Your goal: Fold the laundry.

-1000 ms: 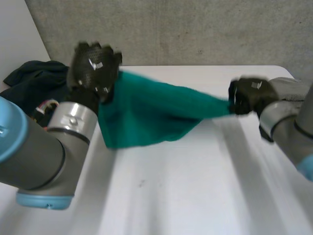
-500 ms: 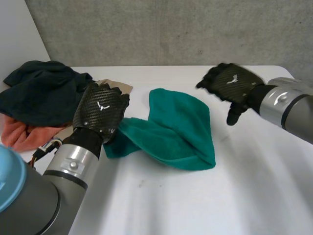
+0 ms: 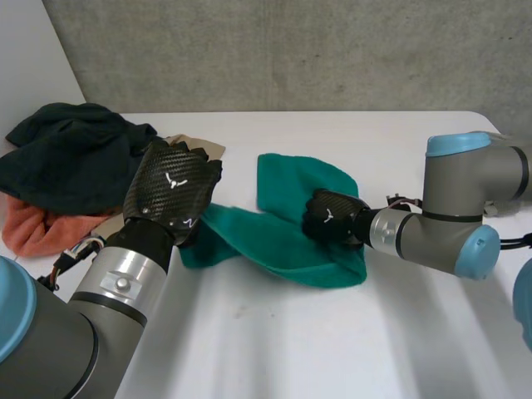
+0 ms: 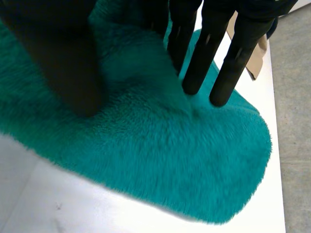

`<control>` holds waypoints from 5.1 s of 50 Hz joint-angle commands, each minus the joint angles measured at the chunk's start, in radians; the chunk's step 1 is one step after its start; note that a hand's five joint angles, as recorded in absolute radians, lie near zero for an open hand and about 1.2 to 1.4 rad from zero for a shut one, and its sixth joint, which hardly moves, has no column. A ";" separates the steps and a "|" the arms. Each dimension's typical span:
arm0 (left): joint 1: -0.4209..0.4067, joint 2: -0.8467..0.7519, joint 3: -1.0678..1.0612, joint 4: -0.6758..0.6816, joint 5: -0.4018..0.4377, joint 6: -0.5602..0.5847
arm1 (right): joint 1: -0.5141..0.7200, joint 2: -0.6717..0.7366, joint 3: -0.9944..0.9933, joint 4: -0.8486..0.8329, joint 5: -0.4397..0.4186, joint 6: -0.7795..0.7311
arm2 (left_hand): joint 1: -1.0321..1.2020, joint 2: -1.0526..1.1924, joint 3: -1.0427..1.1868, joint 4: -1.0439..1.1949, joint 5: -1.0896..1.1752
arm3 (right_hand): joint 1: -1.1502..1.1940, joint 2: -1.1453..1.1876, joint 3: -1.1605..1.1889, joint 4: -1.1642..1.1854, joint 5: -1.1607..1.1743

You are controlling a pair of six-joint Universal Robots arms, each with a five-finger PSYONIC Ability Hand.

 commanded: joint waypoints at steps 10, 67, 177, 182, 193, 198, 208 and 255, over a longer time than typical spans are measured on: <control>0.135 0.127 0.103 -0.009 0.007 0.002 | -0.076 -0.504 0.072 -0.278 0.152 0.766 | 0.244 0.199 0.205 0.197 0.241 | 0.517 0.426 0.438 0.437 0.444; 0.188 -0.358 0.300 0.091 0.088 -0.056 | -0.093 -0.485 0.511 -0.430 0.421 0.923 | 0.244 0.199 0.205 0.197 0.241 | 0.517 0.426 0.438 0.437 0.444; 0.272 -0.422 0.812 -0.027 0.025 0.060 | -0.229 -0.438 0.203 -0.861 0.381 1.023 | 0.244 0.199 0.205 0.197 0.241 | 0.517 0.426 0.438 0.437 0.444; 0.249 -0.413 0.568 -0.052 0.027 0.060 | -0.235 -0.398 0.295 -0.732 0.327 1.021 | 0.244 0.199 0.205 0.197 0.241 | 0.517 0.426 0.438 0.437 0.444; 0.223 -0.389 0.215 -0.041 0.034 0.065 | -0.286 -0.331 0.470 -0.395 0.264 0.733 | 0.244 0.199 0.205 0.197 0.241 | 0.517 0.426 0.438 0.437 0.444; 0.204 -0.332 0.155 -0.035 0.033 0.065 | -0.317 -0.340 0.454 -0.256 0.281 0.613 | 0.244 0.199 0.205 0.197 0.241 | 0.000 -0.091 -0.079 -0.080 -0.074; 0.189 -0.220 0.123 -0.035 0.034 0.063 | -0.265 -0.462 0.382 -0.213 0.387 0.630 | 0.244 0.199 0.205 0.197 0.241 | -0.430 -0.521 -0.509 -0.510 -0.504; 0.175 -0.180 0.112 -0.035 0.033 0.057 | 0.041 -0.082 0.114 -0.310 0.683 0.828 | 0.244 0.199 0.205 0.197 0.241 | 0.517 0.426 0.438 0.437 0.444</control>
